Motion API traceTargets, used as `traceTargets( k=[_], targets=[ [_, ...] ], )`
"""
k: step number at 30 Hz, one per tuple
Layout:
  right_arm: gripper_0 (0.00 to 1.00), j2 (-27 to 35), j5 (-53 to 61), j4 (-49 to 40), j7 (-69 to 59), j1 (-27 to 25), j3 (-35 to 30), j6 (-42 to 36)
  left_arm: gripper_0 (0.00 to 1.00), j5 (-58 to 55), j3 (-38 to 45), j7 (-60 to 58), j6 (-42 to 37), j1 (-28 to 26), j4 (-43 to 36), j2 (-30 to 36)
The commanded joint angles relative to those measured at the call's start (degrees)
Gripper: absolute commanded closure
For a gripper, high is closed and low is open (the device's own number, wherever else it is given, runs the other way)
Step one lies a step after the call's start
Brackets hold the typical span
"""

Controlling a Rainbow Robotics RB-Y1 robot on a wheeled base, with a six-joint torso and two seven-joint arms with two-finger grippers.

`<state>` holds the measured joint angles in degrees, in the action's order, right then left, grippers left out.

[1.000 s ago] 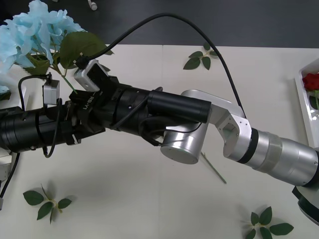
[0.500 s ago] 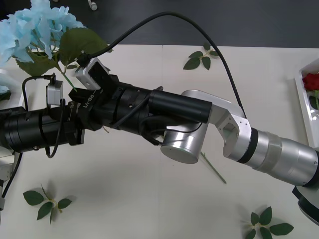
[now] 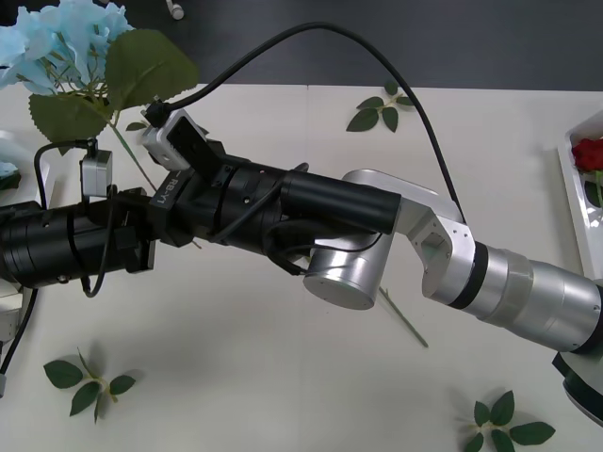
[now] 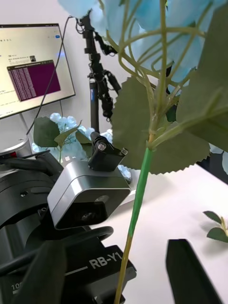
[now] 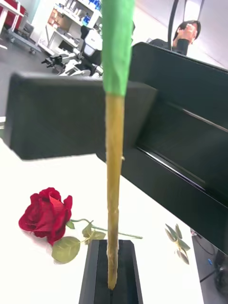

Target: Put the red flowers into the right box and the blue flowers into the left box

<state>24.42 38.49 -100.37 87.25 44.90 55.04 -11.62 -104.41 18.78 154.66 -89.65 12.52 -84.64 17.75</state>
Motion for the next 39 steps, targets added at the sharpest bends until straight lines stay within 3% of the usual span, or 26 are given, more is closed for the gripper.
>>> traceTargets(
  k=[1, 7, 16, 19, 27, 34, 39],
  targets=[
    [0.00, 0.5, -0.8, -0.7, -3.4, 2.0, -0.6, 2.0, 1.00, -1.1, 1.5, 0.3, 0.1, 0.1, -0.8, 0.8],
    [0.00, 1.0, -0.3, -0.7, -4.5, 2.0, -0.6, 3.2, 1.00, -3.9, 2.6, 0.3, 0.4, -1.7, -0.8, 3.6],
    [0.00, 5.0, 1.1, -3.3, -6.1, 0.5, -3.6, 4.5, 1.00, -13.6, 3.2, 0.3, 5.8, -8.7, -0.9, 13.9],
    [0.00, 6.9, 4.1, -6.9, -6.8, -0.5, -7.5, -1.7, 1.00, -15.5, 4.5, 0.3, 7.0, -11.3, -0.9, 17.0],
    [0.00, 10.5, 15.4, -17.5, -11.0, -3.8, -23.0, -27.0, 1.00, -14.4, 13.1, 0.3, 11.3, -18.9, -3.3, 23.2],
    [0.00, 10.9, 23.5, -24.4, -21.9, -3.0, -38.3, -58.6, 1.00, -6.4, 19.2, -0.3, 16.4, -23.5, -4.9, 26.8],
    [0.00, 11.2, 26.6, -25.1, -27.7, -1.8, -43.1, -74.3, 0.99, 1.4, 21.3, -7.6, 19.5, -25.4, -4.9, 28.6]
  ],
)
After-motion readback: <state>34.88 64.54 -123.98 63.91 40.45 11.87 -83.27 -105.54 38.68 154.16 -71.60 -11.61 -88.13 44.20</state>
